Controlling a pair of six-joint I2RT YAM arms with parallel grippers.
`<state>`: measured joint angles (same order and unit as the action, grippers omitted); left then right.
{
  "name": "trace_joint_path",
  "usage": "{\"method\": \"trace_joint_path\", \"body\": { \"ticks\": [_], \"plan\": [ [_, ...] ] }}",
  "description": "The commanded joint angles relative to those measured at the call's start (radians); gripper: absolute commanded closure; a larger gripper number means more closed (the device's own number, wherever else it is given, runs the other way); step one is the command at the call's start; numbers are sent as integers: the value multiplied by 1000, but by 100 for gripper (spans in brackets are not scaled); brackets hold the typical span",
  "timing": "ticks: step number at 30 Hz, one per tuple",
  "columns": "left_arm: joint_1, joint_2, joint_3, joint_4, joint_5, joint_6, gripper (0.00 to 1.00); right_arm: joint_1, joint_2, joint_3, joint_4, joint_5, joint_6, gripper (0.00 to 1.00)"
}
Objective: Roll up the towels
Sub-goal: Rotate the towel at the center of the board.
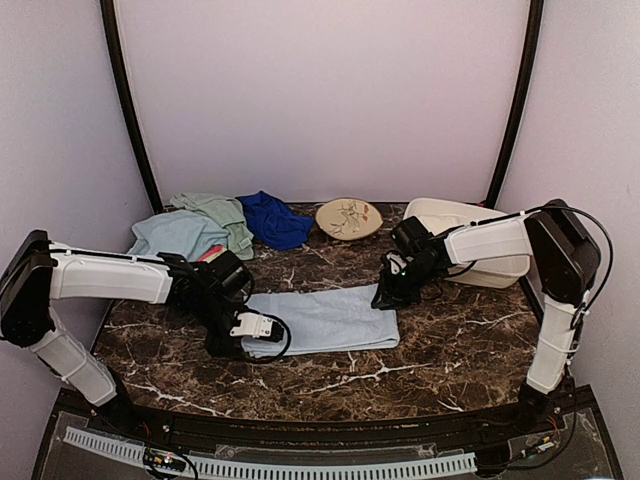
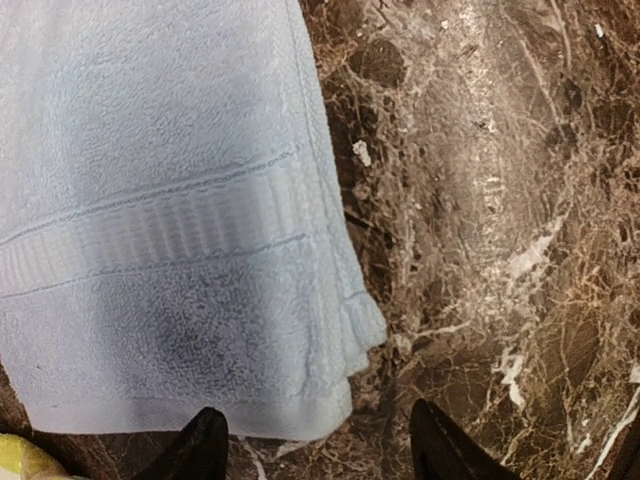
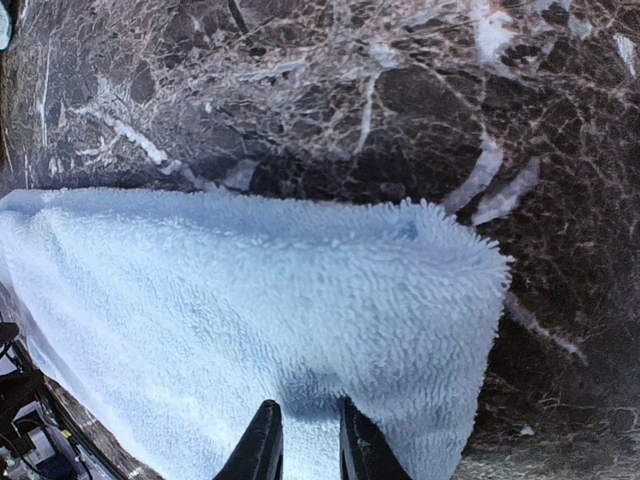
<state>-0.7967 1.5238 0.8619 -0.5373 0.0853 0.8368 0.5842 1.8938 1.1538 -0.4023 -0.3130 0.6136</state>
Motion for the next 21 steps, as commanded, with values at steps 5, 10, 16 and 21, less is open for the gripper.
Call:
{"method": "trace_joint_path", "body": {
  "ticks": [5, 10, 16, 21],
  "plan": [
    [-5, -8, 148, -122, 193, -63, 39, -11, -3, -30, -99, 82, -3, 79],
    [-4, 103, 147, -60, 230, -98, 55, -12, -56, 19, -139, 89, -5, 79],
    [-1, 142, 62, 73, 100, -100, 63, -21, -45, 138, -209, 99, -41, 78],
    [-1, 135, 11, 128, 26, -87, 65, -21, 44, 198, -209, 81, -60, 78]
  ]
}}
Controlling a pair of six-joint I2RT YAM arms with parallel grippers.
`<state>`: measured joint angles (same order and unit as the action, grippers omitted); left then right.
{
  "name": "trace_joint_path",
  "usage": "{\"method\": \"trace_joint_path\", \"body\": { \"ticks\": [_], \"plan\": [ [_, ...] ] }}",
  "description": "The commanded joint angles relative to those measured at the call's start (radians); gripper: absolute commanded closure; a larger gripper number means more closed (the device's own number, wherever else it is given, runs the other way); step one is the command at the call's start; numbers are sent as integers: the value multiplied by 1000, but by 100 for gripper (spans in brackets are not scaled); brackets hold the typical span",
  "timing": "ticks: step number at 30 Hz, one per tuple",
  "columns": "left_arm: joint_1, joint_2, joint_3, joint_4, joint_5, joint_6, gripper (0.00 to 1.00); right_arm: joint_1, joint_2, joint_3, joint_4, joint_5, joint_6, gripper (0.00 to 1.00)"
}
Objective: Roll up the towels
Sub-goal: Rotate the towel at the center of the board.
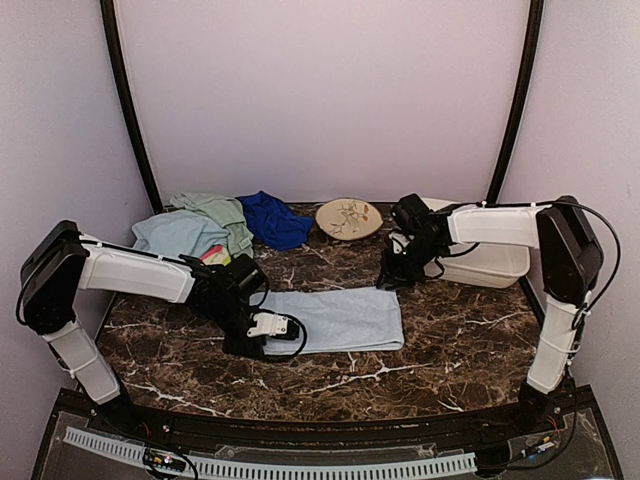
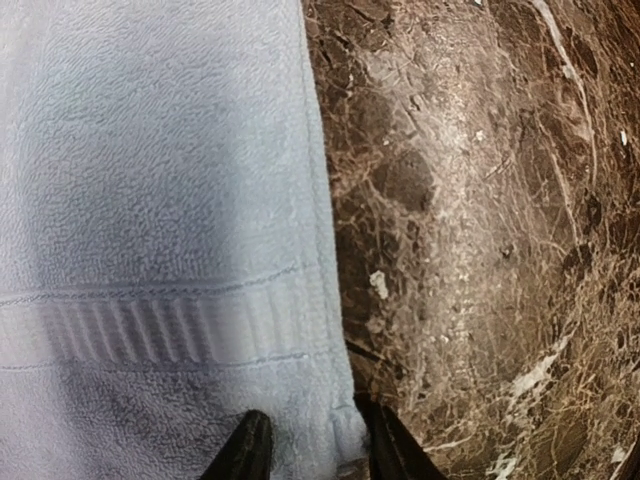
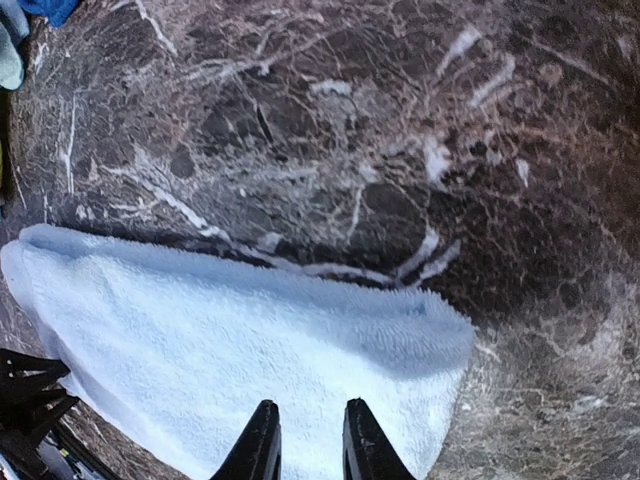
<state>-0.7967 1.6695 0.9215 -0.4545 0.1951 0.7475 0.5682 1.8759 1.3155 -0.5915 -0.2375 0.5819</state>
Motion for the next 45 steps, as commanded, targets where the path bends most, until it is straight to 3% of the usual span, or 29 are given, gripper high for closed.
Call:
{"method": "trace_joint_path", "body": {
  "ticks": [1, 5, 12, 21, 26, 30, 35, 41, 45],
  "plan": [
    [-1, -12, -51, 50, -93, 7, 65, -7, 79, 28, -17, 13, -29, 79],
    [0, -20, -57, 96, -174, 36, 66, -9, 73, -93, 29, 31, -26, 81],
    [33, 21, -1, 281, -285, 54, 61, 27, -114, -371, 122, 53, 66, 82],
    [70, 220, 158, 394, -328, 59, 60, 238, -265, -547, 211, 93, 287, 82],
    [141, 293, 292, 404, -327, -5, 60, 375, -274, -558, 305, 73, 426, 81],
    [217, 273, 384, 327, -262, -20, 52, 394, -274, -451, 280, 21, 390, 78],
    [262, 137, 354, 260, -181, 28, 36, 285, -206, -208, 200, -109, 186, 76],
    [264, 6, 339, 14, 24, 35, 35, 203, 131, 236, -3, -225, -179, 76],
    [256, -43, 307, -91, 187, 55, 37, 184, 356, 438, -75, -265, -318, 77]
  ]
}}
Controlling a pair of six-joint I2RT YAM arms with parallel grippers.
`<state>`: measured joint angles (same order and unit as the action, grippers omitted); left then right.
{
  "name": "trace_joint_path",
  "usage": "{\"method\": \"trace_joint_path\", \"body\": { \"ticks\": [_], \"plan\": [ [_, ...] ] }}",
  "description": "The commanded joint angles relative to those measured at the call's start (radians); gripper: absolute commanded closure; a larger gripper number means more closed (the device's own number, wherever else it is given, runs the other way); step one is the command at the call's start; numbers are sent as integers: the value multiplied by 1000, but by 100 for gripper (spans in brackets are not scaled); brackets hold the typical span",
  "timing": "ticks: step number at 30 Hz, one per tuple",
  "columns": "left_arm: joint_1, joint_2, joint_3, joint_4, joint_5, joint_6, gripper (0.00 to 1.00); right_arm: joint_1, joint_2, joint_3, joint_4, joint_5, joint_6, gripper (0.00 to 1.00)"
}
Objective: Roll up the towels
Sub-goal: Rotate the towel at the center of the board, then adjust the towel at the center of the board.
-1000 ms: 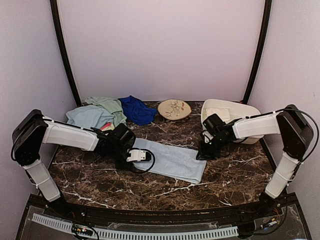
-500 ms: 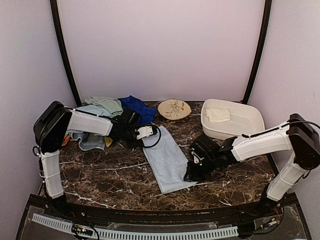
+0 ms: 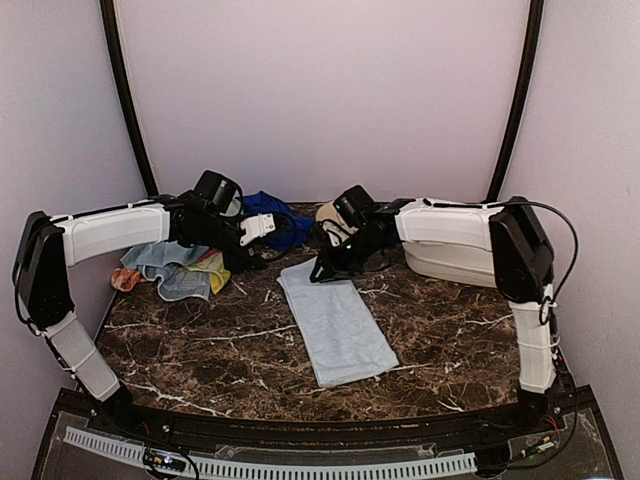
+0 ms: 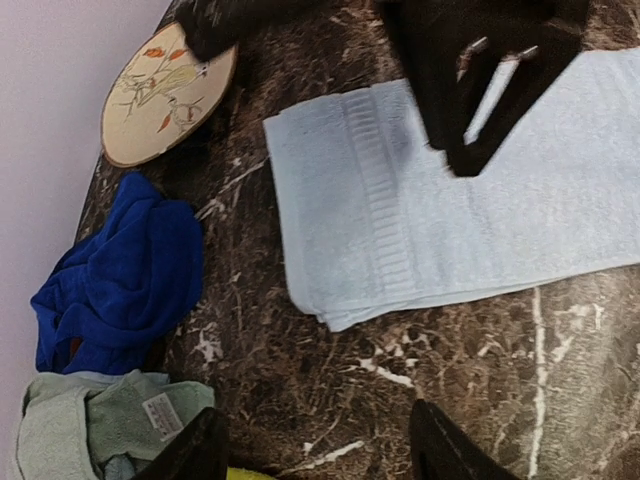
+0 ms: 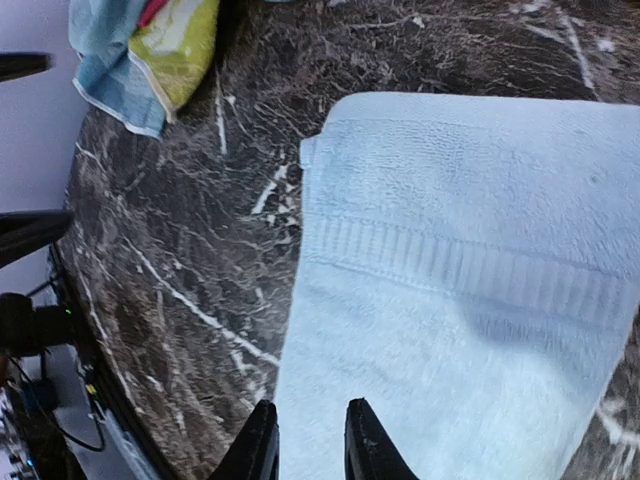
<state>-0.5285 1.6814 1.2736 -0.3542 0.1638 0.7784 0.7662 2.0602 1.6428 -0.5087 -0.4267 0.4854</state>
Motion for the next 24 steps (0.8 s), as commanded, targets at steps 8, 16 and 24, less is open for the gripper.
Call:
{"method": "trace_joint_path", "body": {
  "ticks": [8, 16, 24],
  "plan": [
    [-79, -50, -77, -254, 273, 55, 43, -37, 340, 206, -87, -121, -162, 81],
    [-247, -19, -84, -220, 313, 31, 43, -24, 269, -16, 340, 38, 181, 86],
    [-412, -12, -171, -153, 269, 34, 37, -7, 187, -124, 481, 38, 181, 86]
  ]
}}
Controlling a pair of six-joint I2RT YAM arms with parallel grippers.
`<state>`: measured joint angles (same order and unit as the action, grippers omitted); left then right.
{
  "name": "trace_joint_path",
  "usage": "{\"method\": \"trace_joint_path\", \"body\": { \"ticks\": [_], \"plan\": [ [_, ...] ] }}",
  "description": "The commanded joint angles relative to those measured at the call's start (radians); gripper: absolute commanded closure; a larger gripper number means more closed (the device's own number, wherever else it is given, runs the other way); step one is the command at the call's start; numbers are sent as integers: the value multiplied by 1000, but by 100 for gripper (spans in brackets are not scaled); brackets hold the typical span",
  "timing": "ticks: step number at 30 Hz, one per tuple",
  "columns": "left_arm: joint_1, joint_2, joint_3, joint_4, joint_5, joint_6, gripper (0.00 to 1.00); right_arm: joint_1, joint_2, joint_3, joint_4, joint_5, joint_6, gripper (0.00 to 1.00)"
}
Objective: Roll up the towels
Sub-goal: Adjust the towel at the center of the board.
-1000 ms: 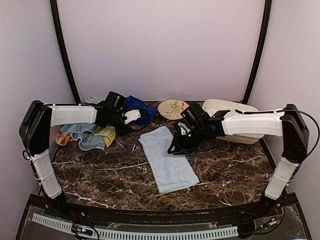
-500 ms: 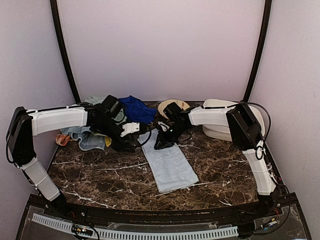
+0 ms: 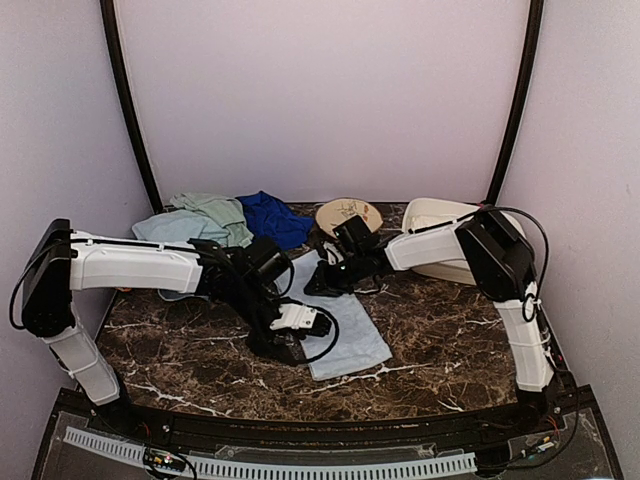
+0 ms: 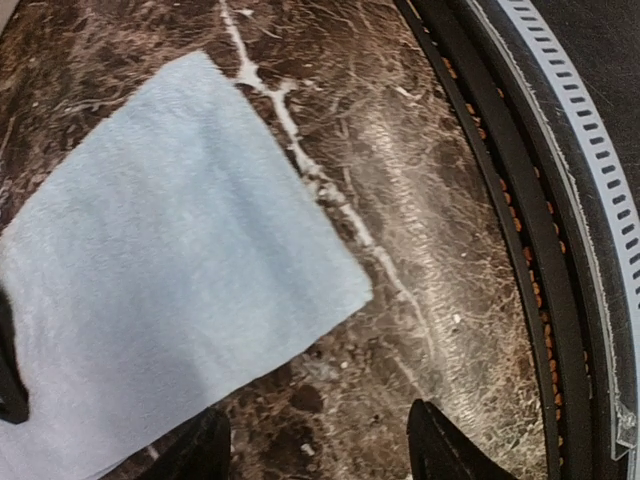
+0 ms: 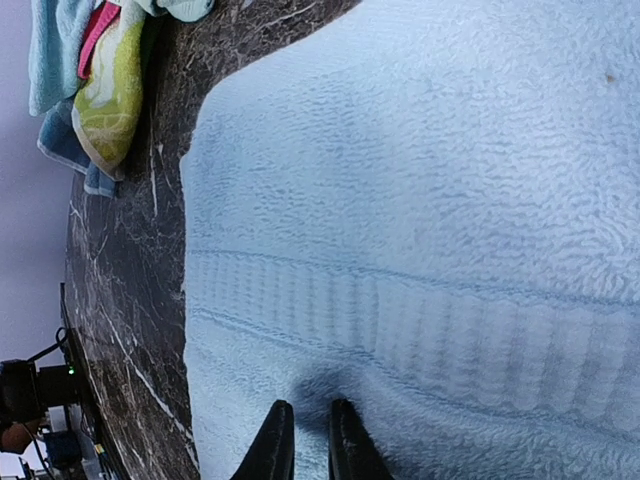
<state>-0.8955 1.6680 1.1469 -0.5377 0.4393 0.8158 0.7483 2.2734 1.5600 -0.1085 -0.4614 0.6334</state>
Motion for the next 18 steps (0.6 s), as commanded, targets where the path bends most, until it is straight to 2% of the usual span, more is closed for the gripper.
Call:
{"method": "trace_joint_path", "body": {
  "ticks": [1, 8, 9, 10, 16, 18],
  "plan": [
    [-57, 1, -51, 41, -8, -7, 37, 12, -31, -43, 74, 72, 33, 86],
    [-173, 62, -59, 151, -44, -44, 39, 9, -49, -77, 68, 72, 33, 86],
    [-186, 75, -61, 170, -54, -49, 39, 8, -54, -85, 70, 267, 233, 86],
    [-198, 96, -64, 192, -73, -59, 41, 6, -59, -94, 69, 387, 346, 84],
    [-215, 180, -22, 206, -84, -84, 50, -13, -109, -160, 73, 395, 334, 83],
    [-215, 199, -19, 232, -137, -96, 53, -19, -118, -170, 75, 388, 327, 83]
  ]
}}
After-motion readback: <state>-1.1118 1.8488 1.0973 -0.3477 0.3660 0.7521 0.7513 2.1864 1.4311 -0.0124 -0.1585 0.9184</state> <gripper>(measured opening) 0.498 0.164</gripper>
